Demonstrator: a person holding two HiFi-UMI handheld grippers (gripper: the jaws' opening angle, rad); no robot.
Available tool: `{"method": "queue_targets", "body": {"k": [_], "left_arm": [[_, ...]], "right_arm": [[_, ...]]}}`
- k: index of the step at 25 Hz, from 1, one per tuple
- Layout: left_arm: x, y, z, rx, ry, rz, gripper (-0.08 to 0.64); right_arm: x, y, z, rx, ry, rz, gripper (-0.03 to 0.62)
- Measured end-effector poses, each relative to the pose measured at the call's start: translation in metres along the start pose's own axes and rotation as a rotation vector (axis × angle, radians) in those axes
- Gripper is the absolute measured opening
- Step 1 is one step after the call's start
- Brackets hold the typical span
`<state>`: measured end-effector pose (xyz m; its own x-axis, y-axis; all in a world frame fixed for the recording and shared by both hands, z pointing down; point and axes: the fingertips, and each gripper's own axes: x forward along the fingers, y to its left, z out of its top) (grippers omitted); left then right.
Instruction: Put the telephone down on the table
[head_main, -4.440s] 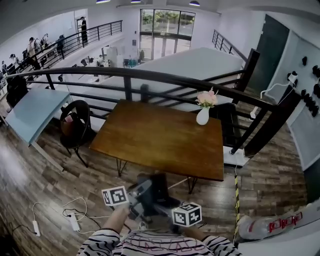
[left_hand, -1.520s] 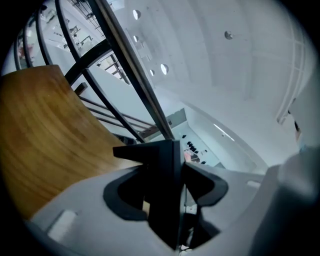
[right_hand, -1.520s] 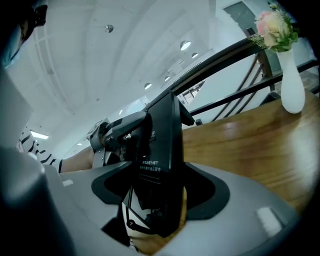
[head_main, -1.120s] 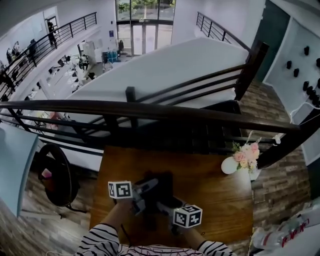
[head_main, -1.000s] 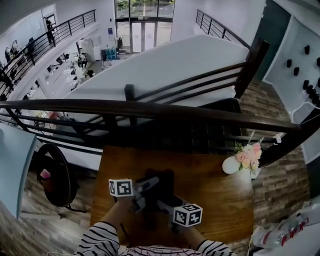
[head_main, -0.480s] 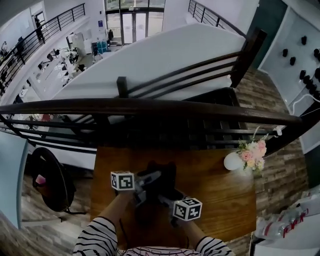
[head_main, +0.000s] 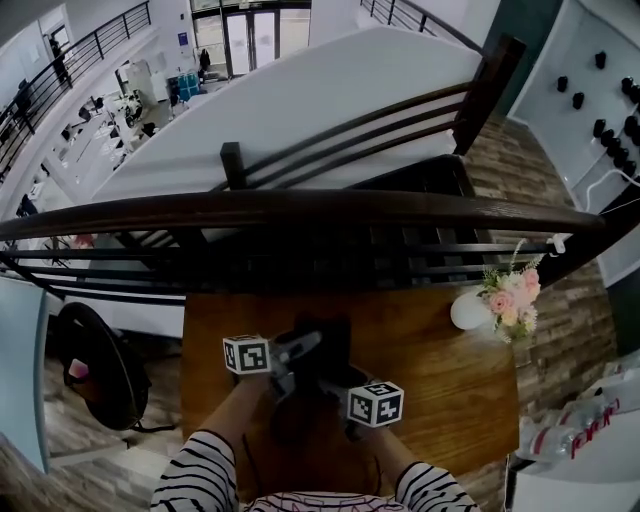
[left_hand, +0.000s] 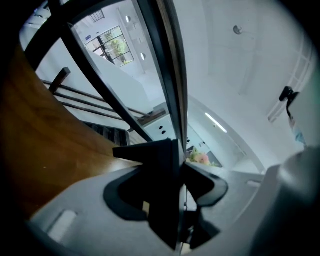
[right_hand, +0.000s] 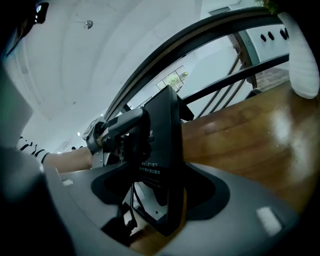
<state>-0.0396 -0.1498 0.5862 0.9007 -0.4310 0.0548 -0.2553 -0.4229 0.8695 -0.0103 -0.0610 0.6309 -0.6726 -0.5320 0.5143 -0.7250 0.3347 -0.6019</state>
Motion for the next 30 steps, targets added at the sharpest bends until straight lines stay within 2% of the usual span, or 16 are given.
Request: {"method": "queue_targets", "body": {"k": [10,20,30], "left_arm": [[0.001,0.025,-0.006,-0.005,-0.013,0.044,0.230],[0.000,0.026,-0.010,-0.056,-0.041,0.051,0.229],[-0.002,0.032,-0.014,-0.056,-0.033,0.076,0.232]], "right_arm": [[0.013,-0.011,-0.006,0.015,0.047,0.014,0.316],[0.012,-0.015,-0.011,0.014,0.063,0.016,0.318],[0.016,-0.016,-0.016,0.024,0.063,0.014,0.321]]}}
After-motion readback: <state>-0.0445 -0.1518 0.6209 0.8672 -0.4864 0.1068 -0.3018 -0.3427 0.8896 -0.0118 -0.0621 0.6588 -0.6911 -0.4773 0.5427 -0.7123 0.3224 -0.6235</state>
